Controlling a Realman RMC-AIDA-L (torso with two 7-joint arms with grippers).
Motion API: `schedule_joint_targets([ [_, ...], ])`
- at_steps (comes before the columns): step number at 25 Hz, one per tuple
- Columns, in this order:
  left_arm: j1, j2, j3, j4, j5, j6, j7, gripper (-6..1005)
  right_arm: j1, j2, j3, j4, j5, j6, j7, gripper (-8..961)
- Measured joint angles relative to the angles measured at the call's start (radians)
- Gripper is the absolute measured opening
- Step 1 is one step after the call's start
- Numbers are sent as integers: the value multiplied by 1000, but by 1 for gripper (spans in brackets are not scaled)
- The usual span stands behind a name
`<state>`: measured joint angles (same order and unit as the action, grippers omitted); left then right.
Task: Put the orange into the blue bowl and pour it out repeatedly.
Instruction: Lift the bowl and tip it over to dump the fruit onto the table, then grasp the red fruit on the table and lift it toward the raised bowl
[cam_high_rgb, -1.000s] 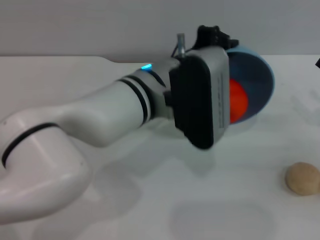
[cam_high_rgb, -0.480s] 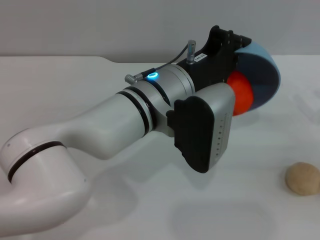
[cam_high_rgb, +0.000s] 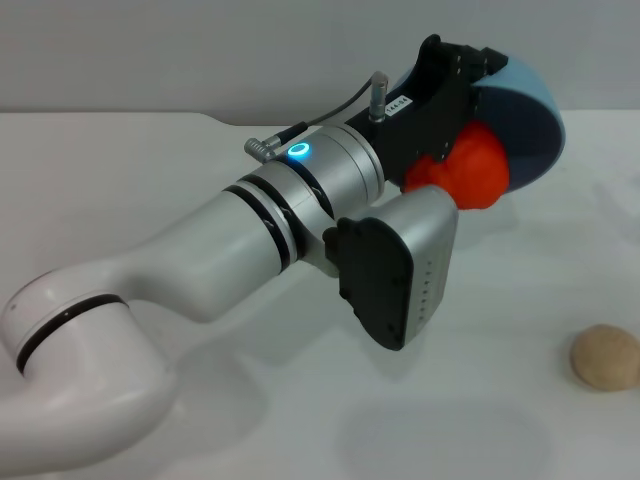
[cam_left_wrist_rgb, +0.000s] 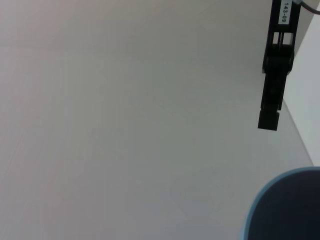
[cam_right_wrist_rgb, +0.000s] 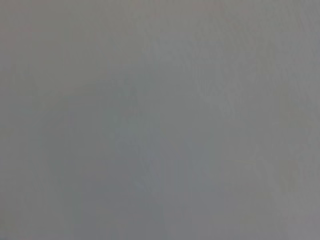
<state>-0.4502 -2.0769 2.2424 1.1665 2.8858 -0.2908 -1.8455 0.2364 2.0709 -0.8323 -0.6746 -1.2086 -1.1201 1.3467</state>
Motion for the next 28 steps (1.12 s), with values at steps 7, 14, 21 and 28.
schedule_joint_targets([
  [7, 13, 0, 3, -1, -38, -36, 36, -2, 3, -1, 9, 0, 0, 1, 0, 713],
  [14, -6, 0, -10, -13, -231, -32, 31, -1, 5, -4, 26, -1, -8, 5, 0, 712],
  [21, -48, 2, -149, -1, -636, 120, 30, -2, 9, -26, 27, -6, -65, 0, 63, 712],
  [28, -102, 11, -451, -14, -875, 561, -111, -1, 44, -79, 28, -105, -367, -9, 374, 713],
])
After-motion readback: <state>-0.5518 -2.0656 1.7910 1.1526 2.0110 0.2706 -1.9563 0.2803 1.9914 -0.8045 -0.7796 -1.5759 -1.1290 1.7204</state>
